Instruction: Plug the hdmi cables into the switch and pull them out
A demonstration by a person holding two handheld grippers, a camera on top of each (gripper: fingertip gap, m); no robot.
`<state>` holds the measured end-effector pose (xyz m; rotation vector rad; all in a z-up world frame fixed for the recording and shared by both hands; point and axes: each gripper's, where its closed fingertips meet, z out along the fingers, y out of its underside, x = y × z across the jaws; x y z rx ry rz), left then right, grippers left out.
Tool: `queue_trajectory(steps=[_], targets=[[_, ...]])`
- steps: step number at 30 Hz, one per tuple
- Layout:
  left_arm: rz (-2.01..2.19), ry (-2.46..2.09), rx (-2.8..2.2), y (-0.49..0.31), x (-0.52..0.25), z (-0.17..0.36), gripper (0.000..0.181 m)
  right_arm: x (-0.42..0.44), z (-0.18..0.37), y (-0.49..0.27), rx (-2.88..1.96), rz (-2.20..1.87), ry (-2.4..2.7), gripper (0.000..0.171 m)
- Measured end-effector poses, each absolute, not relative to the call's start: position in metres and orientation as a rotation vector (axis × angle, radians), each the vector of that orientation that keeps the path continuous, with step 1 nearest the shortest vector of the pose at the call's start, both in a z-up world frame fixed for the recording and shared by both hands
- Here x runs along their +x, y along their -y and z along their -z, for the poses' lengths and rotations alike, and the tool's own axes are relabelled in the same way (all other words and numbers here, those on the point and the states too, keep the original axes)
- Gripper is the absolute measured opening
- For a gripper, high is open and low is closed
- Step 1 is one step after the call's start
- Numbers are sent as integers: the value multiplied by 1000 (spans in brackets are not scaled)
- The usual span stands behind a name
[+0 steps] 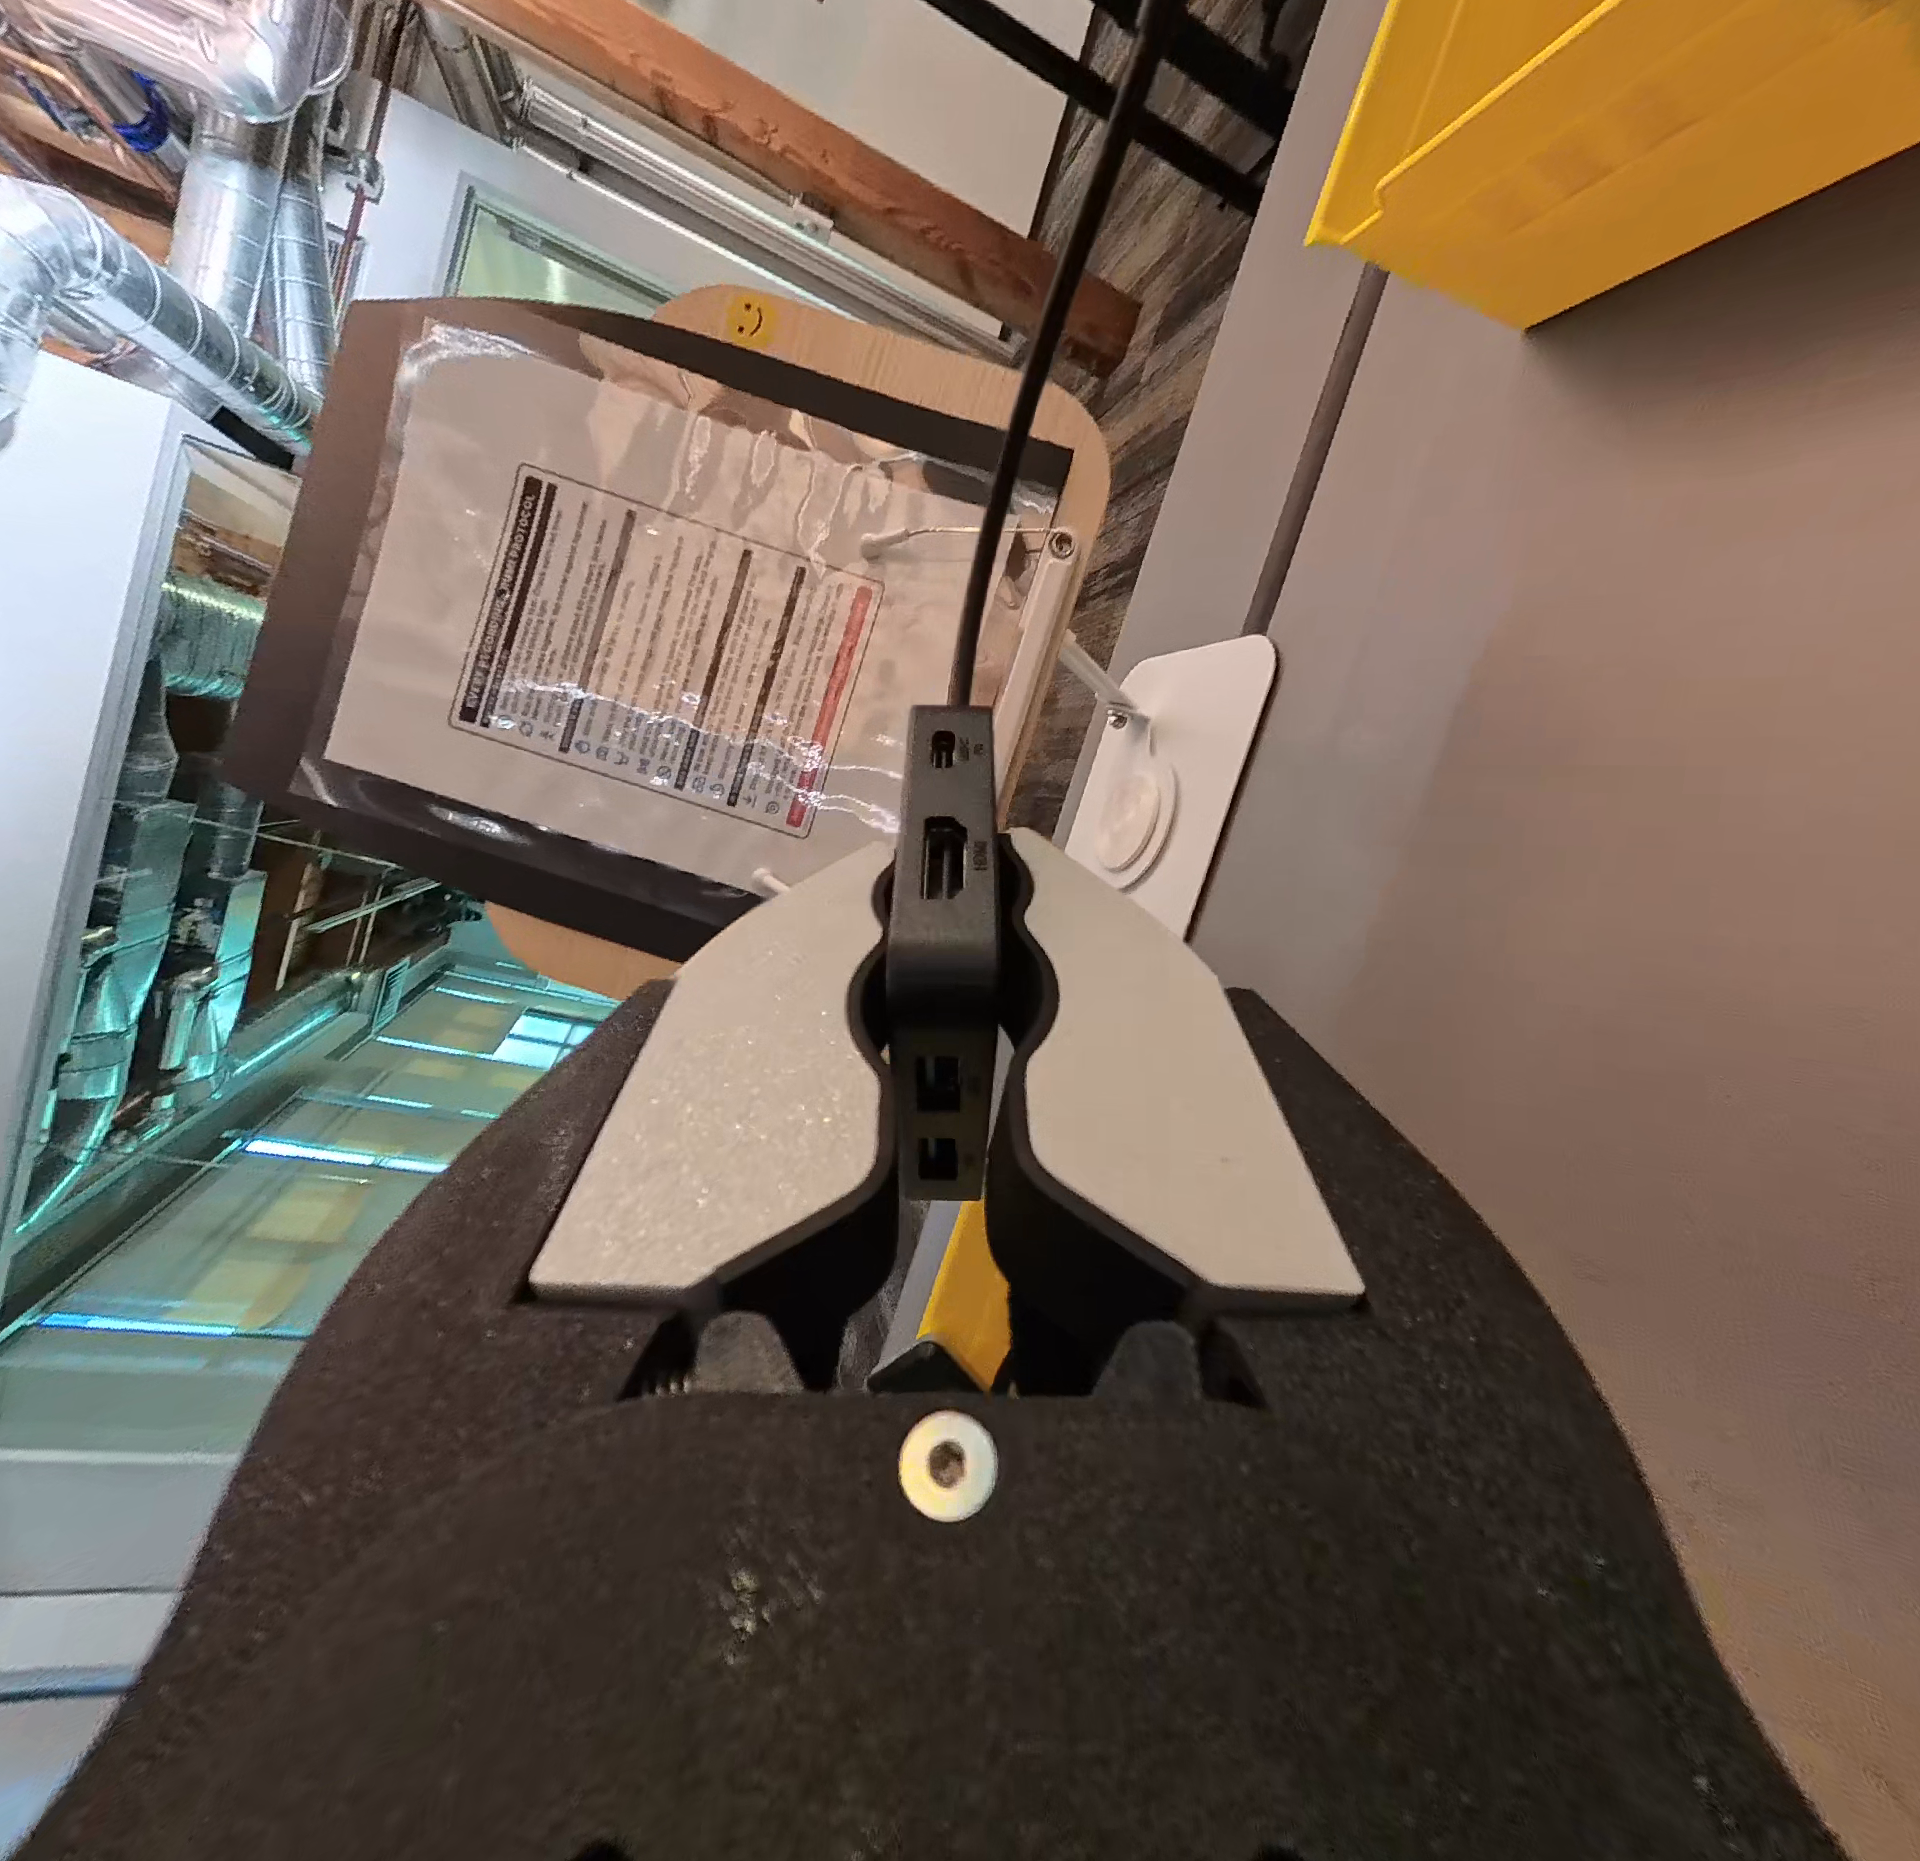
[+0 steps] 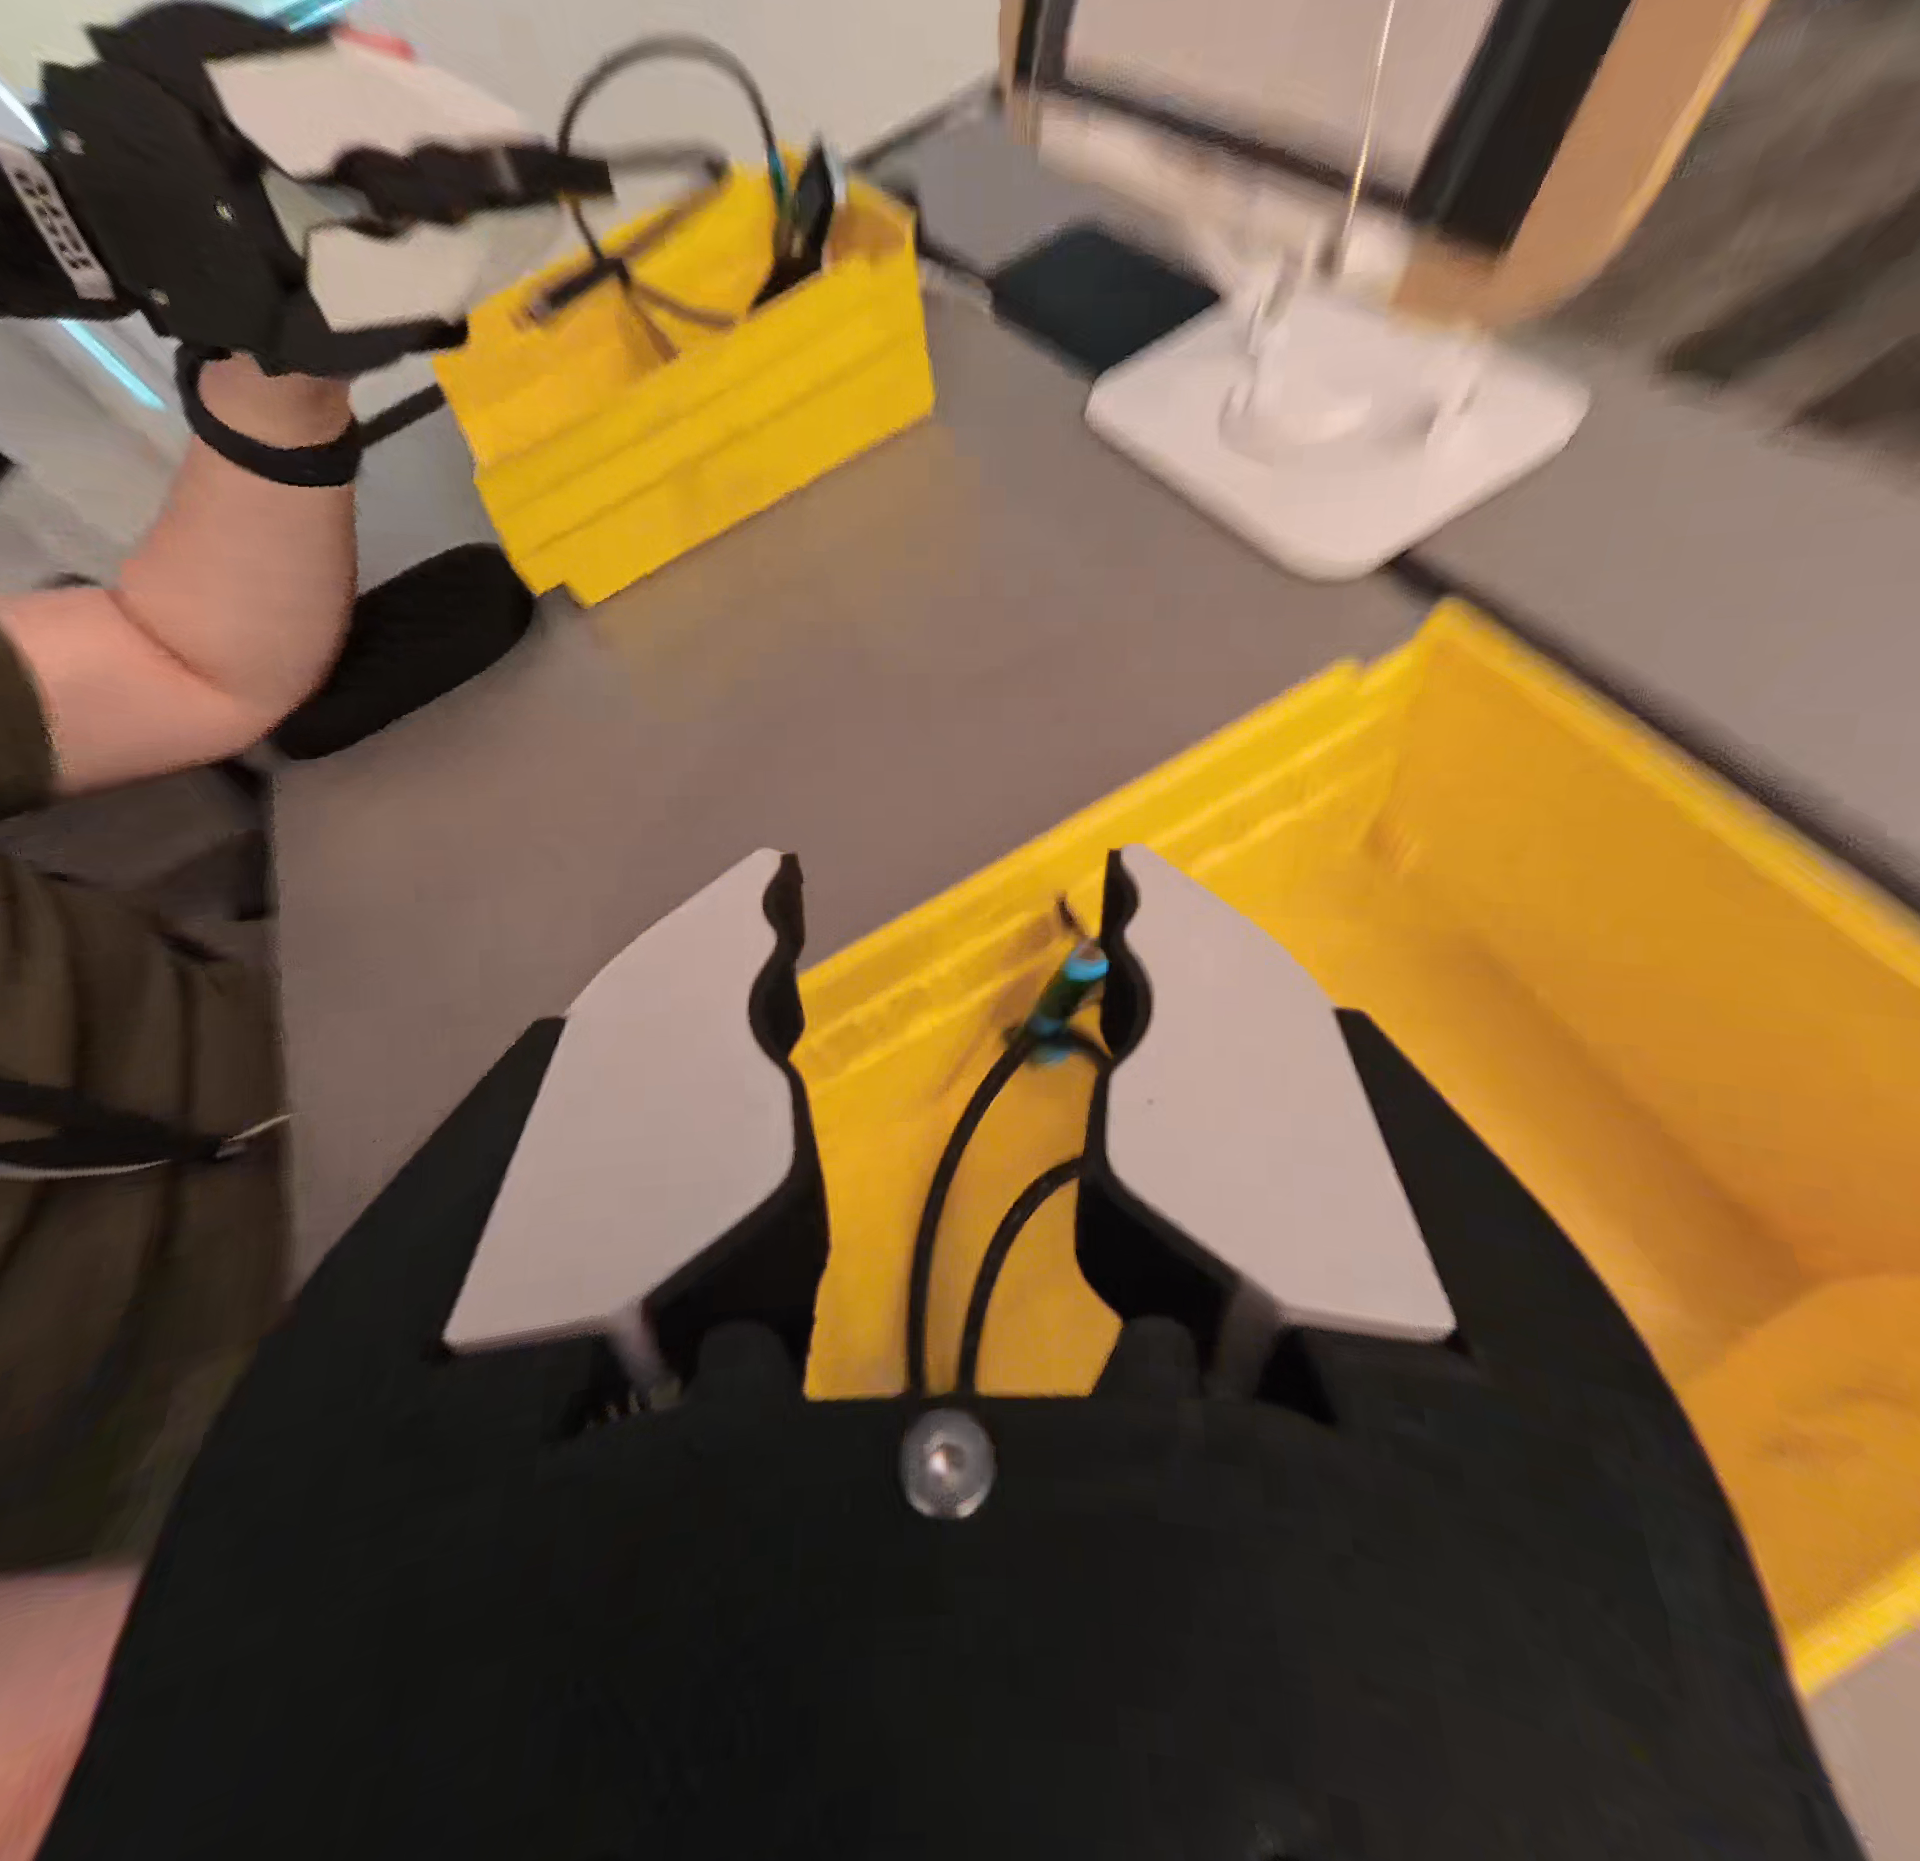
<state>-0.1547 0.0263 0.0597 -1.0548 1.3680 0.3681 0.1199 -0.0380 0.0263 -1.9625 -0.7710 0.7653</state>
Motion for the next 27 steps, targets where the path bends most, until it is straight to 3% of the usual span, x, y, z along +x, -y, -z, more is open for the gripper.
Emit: queue_trajectory(steps=[5, 8, 15, 22, 24, 27], targets=[[-288, -1398, -962, -10, -143, -61, 13, 58, -116, 51, -1464, -471, 951, 57], [-225, -1428, -922, 1, -136, -60, 13, -9, -136, 69, -1198, -263, 1107, 57], [-304, -1578, -799, 24, -117, -38, 14, -112, -75, 82, -963, 366, 1525, 39], [-244, -1644, -772, 45, -100, -25, 15, -121, -40, 67, -947, 475, 1632, 28], [-221, -1644, -768, 49, -98, -26, 14, -118, -39, 64, -936, 520, 1638, 15], [-179, -1606, -765, 50, -96, -29, 14, -115, -41, 63, -984, 490, 1626, 15]])
